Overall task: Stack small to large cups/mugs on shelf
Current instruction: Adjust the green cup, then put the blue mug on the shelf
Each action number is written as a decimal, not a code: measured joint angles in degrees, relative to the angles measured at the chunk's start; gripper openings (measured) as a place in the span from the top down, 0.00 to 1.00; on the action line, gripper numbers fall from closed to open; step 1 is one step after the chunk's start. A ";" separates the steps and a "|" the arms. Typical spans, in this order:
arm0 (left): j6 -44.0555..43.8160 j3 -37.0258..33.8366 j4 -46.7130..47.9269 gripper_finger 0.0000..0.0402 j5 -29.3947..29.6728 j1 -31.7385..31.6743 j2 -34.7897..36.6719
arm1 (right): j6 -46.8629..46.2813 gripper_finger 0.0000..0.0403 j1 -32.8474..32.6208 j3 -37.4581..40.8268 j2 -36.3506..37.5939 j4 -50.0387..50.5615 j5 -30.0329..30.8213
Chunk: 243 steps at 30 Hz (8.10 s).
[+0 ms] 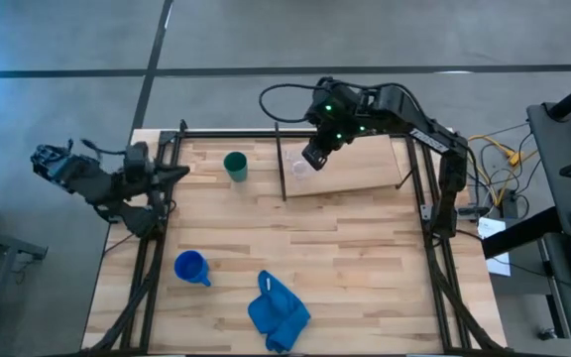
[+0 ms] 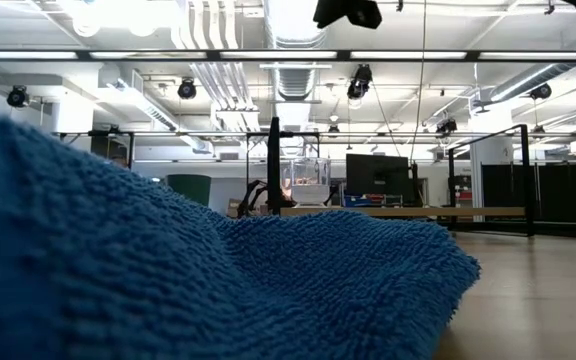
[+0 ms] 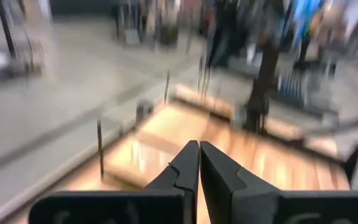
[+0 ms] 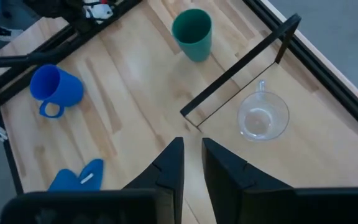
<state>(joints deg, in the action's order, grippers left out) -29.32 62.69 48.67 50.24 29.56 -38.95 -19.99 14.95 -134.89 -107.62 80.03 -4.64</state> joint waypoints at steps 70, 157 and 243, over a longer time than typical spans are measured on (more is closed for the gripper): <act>30.95 0.38 3.27 0.72 -61.30 -62.65 -28.97 | -5.88 0.87 -14.65 0.52 -0.70 -0.81 0.20; 33.67 10.22 25.87 0.71 -55.56 -62.84 -41.68 | -2.27 0.87 -14.77 0.52 -0.70 -0.47 3.65; 0.11 -13.31 19.99 0.71 -54.00 -8.44 -32.16 | -2.52 0.87 -14.79 0.55 -0.70 0.37 10.75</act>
<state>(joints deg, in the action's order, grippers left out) -29.21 49.38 68.65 -3.76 21.12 -71.11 -22.51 0.16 -134.34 -108.31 80.40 6.11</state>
